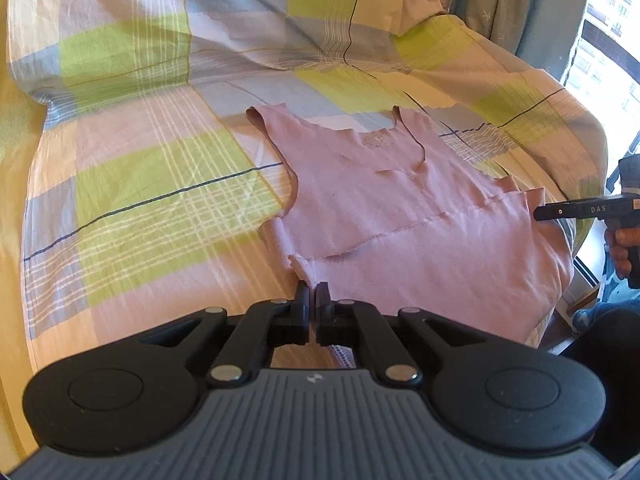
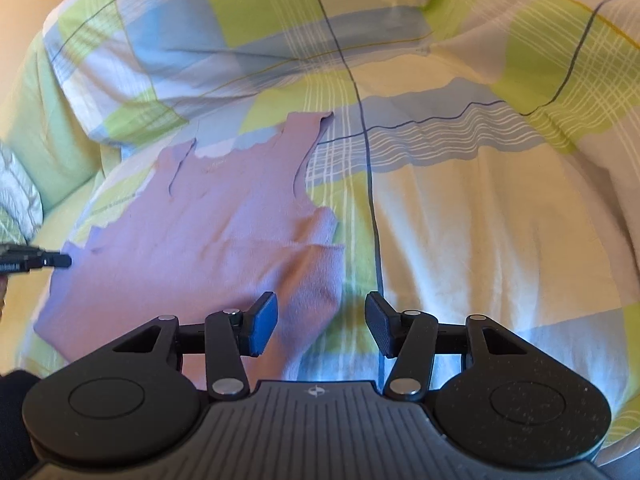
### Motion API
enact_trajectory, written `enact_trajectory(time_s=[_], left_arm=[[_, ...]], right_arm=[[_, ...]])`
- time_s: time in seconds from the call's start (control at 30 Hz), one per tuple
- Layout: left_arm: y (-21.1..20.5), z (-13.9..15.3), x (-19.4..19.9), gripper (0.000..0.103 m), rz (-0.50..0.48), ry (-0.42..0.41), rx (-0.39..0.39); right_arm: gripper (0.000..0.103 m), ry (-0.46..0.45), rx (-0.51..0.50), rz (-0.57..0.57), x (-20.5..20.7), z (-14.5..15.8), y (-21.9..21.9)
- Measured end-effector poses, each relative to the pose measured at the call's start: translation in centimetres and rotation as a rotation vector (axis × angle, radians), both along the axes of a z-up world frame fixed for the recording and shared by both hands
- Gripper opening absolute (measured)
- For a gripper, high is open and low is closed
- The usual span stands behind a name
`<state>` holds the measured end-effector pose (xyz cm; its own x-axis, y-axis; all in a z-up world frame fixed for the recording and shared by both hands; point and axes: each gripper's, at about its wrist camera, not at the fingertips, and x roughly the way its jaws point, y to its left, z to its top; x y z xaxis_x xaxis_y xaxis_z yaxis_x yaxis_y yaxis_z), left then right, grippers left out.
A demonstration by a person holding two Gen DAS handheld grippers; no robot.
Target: Fold clothes
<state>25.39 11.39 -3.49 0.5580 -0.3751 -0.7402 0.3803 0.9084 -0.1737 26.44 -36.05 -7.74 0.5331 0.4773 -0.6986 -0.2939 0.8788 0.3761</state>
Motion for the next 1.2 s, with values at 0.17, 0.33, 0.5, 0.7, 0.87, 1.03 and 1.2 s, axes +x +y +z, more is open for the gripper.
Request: enact_trajectory(time_s=[0.17,0.33,0.5,0.7,0.87,1.03,1.2], left_arm=[[0.5,1.2,-0.6,0.0,-0.006,-0.039,-0.009],[0.9,4.4,0.8,0.0,-0.012,-0.136,-0.018],[1.0,5.8,6.1,0.0,0.01,-0.171,-0.017],[1.2,4.1,11.7,0.0,0.04,-0.142,-0.019],[1.5,2.5,15.1,0.0,0.052,-0.135,-0.022],[1.6,0.6,17.9,0.0,0.077,-0.125,-0.039],[1.0,-1.8,19.2,0.0,0.087,-0.089,0.005]], right_arm=[[0.002,0.007,0.007,-0.033,-0.1,0.5,0.1],[0.001,-0.078,-0.035,-0.021,-1.0,3.7,0.1],[0.001,-0.16,-0.033,-0.043,2.5,6.6,0.3],[0.001,-0.177,-0.079,-0.034,9.1,5.4,1.5],[0.001,-0.166,-0.093,-0.046,13.4,3.1,1.7],[0.001,-0.173,-0.104,-0.061,16.2,1.8,2.3],[0.001,-0.134,-0.142,-0.061,18.1,-0.3,3.0]])
